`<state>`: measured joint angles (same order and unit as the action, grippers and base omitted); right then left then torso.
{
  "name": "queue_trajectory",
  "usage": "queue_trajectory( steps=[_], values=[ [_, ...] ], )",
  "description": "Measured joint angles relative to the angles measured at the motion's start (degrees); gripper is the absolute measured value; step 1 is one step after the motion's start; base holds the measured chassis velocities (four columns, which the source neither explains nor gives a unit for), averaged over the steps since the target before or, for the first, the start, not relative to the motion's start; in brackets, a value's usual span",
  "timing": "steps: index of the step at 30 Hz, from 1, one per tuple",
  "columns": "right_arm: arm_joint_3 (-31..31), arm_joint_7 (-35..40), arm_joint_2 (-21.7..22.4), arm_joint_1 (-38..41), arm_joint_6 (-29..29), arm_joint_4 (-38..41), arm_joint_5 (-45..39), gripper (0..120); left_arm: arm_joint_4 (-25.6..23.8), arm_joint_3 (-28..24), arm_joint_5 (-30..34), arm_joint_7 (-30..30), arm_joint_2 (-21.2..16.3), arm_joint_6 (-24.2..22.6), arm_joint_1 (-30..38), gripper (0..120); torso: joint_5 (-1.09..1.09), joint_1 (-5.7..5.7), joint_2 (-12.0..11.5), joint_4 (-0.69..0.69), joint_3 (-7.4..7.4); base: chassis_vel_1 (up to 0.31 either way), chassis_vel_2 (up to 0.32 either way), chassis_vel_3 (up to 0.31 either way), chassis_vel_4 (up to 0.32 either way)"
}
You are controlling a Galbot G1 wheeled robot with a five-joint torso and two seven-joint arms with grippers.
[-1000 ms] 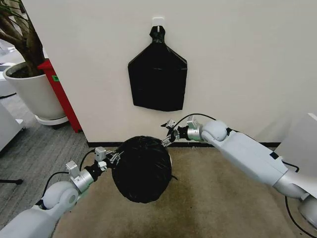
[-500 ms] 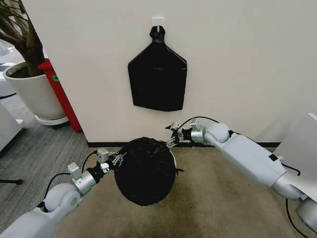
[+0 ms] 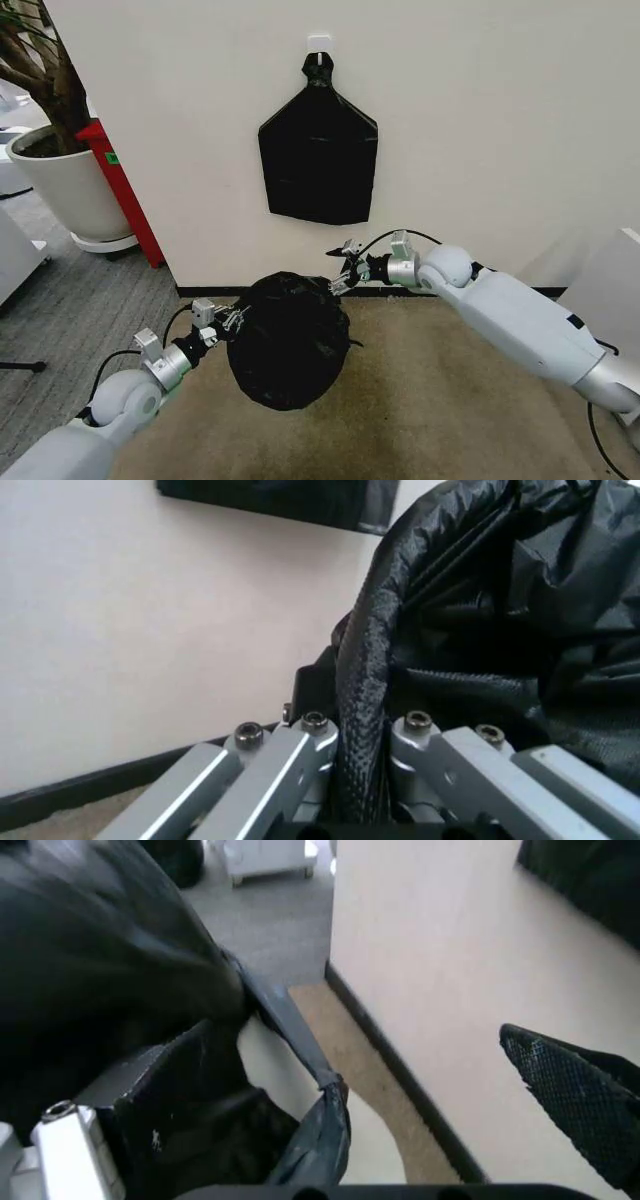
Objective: Place the garbage bag over the trash bin.
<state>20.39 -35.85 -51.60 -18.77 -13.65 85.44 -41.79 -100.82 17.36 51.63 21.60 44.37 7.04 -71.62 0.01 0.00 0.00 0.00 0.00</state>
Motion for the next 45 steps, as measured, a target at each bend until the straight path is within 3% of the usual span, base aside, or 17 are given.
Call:
queue_trajectory(
  steps=[5, 7, 9, 10, 12, 14, 17, 23, 27, 31, 34, 38, 45],
  values=[
    [-6.4, 7.4, 0.0, -4.1, 1.6, 7.0, -0.4, 100, 1.7, 0.1, 0.5, -2.4, 0.9, 0.4, 0.2, 4, -0.01, 0.0, 0.0, 0.01, 0.0, 0.0, 0.0, 0.0, 0.0],
    [-9.0, 15.8, 0.1, -6.7, 2.2, 13.1, -0.4, 100, 1.8, -0.1, 1.3, -6.1, 2.1, 0.4, 0.5, 4, -0.01, 0.0, 0.0, 0.0, 0.0, 0.0, 0.0, 0.0, 0.0],
    [-9.3, 28.8, 0.4, -8.8, 0.5, 20.5, -0.4, 100, 1.5, -0.5, 1.9, -9.3, 3.2, 0.1, 0.5, 4, -0.01, 0.0, 0.0, -0.01, 0.0, 0.0, 0.0, 0.0, 0.0],
    [-9.3, 28.8, 0.4, -8.8, 0.5, 20.5, -0.4, 100, 1.5, -0.5, 1.9, -9.3, 3.2, 0.1, 0.5, 4, -0.01, 0.0, 0.0, -0.01, 0.0, 0.0, 0.0, 0.0, 0.0],
    [-8.2, 39.1, 0.0, -10.1, -2.1, 26.1, -1.9, 100, 1.0, -0.9, 2.3, -11.7, 4.1, -0.4, 0.5, 4, -0.03, -0.01, 0.0, -0.02, -0.01, 0.0, 0.0, 0.0, 0.0],
    [-5.5, 54.5, -1.5, -11.7, -5.3, 32.5, -6.1, 93, 0.1, -1.4, 3.0, -15.3, 5.2, -0.8, 0.5, 4, -0.01, -0.01, 0.0, 0.01, -0.01, 0.0, 0.0, 0.0, 0.0],
    [-3.0, 64.3, -3.0, -13.3, -9.2, 36.4, -9.1, 84, -0.9, -1.7, 3.4, -20.0, 6.6, -1.2, 0.8, 4, -0.02, -0.01, 0.0, 0.01, -0.01, 0.0, 0.0, 0.0, 0.0],
    [1.7, 68.9, -3.4, -14.6, -11.1, 36.3, -9.5, 62, -1.3, -2.3, 1.9, -27.5, 9.1, -2.0, 2.1, 4, 0.0, -0.01, 0.0, 0.0, 0.0, 0.0, 0.0, 0.0, 0.0],
    [4.3, 71.2, -4.2, -14.8, -11.7, 34.6, -12.0, 48, -1.2, -2.6, 1.1, -29.6, 10.6, -2.0, 2.5, 4, -0.01, 0.0, 0.0, -0.01, 0.0, 0.0, 0.0, 0.0, 0.0],
    [8.3, 78.0, -7.4, -13.1, -13.2, 31.5, -18.8, 30, -1.1, -4.3, 0.2, -29.7, 11.5, -2.0, 3.6, 4, -0.02, -0.01, 0.0, 0.0, 0.0, 0.0, 0.0, 0.0, 0.0],
    [8.9, 80.2, -9.0, -12.5, -13.8, 30.2, -20.7, 26, -0.9, -4.9, 0.1, -29.5, 11.6, -2.1, 4.0, 4, -0.02, 0.0, 0.0, 0.0, 0.0, 0.0, 0.0, 0.0, 0.0],
    [10.1, 84.1, -12.8, -11.0, -15.5, 26.9, -22.7, 7, -0.5, -6.1, -1.0, -28.5, 11.4, -1.7, 4.6, 4, -0.02, 0.0, 0.0, 0.01, 0.0, 0.0, 0.0, 0.0, 0.0],
    [11.3, 90.1, -17.2, -9.3, -19.7, 22.0, -26.9, 0, -1.1, -7.1, -3.5, -27.4, 10.4, -1.1, 4.2, 4, -0.01, 0.0, 0.0, 0.01, 0.0, 0.0, 0.0, 0.0, 0.0]
  ],
)
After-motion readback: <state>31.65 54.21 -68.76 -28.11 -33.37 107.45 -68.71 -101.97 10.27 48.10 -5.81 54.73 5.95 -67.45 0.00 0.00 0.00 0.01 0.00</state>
